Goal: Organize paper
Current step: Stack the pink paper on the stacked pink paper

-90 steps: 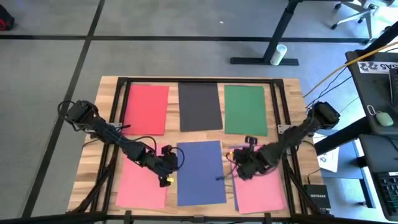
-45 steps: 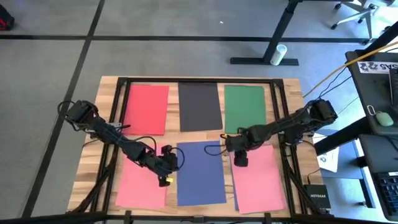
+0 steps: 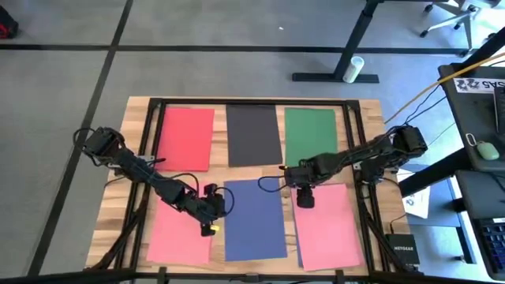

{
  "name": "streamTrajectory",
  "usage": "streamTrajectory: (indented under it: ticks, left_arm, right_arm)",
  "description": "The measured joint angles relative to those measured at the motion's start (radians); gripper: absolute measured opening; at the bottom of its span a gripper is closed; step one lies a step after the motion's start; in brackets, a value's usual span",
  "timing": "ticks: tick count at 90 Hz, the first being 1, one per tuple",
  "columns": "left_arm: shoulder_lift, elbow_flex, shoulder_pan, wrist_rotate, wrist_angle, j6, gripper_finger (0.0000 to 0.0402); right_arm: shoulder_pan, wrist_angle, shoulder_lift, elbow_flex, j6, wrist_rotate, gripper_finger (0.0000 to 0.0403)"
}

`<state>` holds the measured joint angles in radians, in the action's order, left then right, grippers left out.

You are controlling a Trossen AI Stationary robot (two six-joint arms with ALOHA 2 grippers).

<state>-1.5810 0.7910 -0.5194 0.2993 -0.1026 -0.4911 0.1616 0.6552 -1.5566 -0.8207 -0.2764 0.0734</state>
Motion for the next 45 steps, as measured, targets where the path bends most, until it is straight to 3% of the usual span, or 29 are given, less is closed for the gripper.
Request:
streamTrajectory:
  ticks: [45]
  left_arm:
    - [0.0, 0.0, 0.0, -0.001, -0.011, -0.002, 0.0]
  right_arm:
    - [0.001, -0.009, -0.104, -0.005, 0.021, 0.026, 0.0156]
